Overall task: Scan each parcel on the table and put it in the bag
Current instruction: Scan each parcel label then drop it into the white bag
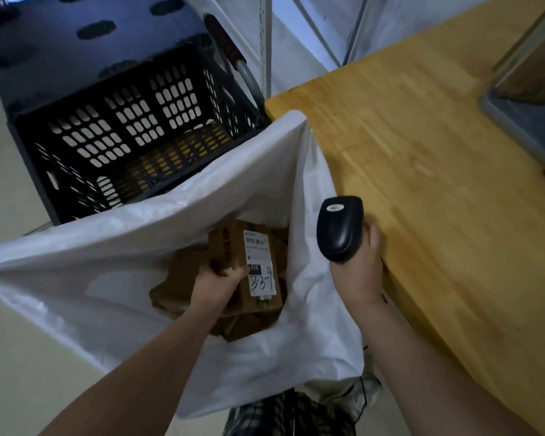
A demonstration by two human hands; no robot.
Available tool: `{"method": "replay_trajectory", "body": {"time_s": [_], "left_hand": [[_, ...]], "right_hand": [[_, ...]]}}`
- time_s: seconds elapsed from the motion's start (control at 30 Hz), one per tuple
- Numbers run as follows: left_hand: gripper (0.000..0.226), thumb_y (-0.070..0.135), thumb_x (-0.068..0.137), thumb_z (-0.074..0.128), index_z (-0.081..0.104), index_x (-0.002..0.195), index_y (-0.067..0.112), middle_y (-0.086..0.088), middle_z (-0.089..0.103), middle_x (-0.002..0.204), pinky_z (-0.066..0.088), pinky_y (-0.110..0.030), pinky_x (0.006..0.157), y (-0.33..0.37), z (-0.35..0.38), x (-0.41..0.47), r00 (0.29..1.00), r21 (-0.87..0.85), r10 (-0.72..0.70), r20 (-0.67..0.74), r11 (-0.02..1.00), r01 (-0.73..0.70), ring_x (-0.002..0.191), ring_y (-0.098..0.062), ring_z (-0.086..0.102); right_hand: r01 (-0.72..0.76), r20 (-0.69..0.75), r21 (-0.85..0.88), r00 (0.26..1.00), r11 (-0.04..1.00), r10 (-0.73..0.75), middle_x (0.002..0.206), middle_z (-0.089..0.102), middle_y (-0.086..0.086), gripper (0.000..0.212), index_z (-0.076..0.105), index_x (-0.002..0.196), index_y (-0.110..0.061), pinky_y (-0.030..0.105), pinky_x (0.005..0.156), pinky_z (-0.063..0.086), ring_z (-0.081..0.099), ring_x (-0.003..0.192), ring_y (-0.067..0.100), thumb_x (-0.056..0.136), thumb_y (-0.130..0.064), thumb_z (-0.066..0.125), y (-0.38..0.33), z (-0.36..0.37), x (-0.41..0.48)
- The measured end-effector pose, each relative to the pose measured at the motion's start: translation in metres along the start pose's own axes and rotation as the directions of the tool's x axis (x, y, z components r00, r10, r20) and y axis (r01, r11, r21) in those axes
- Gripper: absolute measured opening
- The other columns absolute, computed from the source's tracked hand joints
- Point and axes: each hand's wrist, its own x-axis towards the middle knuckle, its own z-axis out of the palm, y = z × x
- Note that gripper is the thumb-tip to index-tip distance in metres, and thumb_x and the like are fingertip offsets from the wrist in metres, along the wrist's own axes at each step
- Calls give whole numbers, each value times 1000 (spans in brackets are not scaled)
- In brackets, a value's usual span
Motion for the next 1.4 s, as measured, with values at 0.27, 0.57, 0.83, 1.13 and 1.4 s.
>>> {"method": "replay_trajectory", "body": {"time_s": [0.27, 0.57, 0.83, 1.13, 1.4], "left_hand": [[100, 44, 64, 80, 24, 141, 16, -14, 52, 122, 45, -48, 96, 20, 21, 4, 967, -52, -226, 121, 971, 233, 105, -32, 54], [83, 55, 81, 66, 30, 147, 19, -11, 35, 148, 33, -38, 107, 46, 79, 58, 960, 475, 275, 50, 839, -265, 134, -31, 37], [37, 44, 100, 40, 58, 125, 25, -9, 50, 134, 42, -41, 103, 27, 111, 117, 900, 607, 366, 237, 667, -431, 119, -28, 50], [36, 27, 99, 48, 52, 132, 13, -11, 53, 132, 43, -39, 100, 57, 45, 26, 869, 631, 456, 193, 621, -466, 120, -28, 50], [37, 24, 99, 49, 49, 135, 16, -5, 51, 131, 41, -35, 99, 100, 38, -102, 696, 548, 690, 197, 512, -662, 121, -23, 45]], "right_hand": [[-99, -4, 101, 995, 990, 100, 75, 55, -6, 25, 55, 108, -12, 22, 52, 34, 53, 66, 14, 86, -4, 62, -23, -49, 7], [-53, 2, -39, 999, 998, 54, 71, 47, -14, 34, 47, 94, -35, 20, 58, 37, 47, 61, 5, 86, -6, 63, -25, -44, 5], [-171, 82, -75, 981, 982, 177, 70, 52, -9, 35, 39, 77, -32, 14, 50, 31, 47, 58, 5, 89, -7, 59, -14, -30, 0], [-58, 70, -169, 995, 984, 70, 68, 44, -14, 20, 41, 94, -20, 15, 47, 26, 41, 56, 0, 90, -10, 58, -30, -38, -2], [-151, 107, 4, 983, 988, 150, 83, 55, -1, 33, 52, 116, -10, 26, 53, 34, 55, 74, 23, 85, -3, 58, -34, -80, -9]]}}
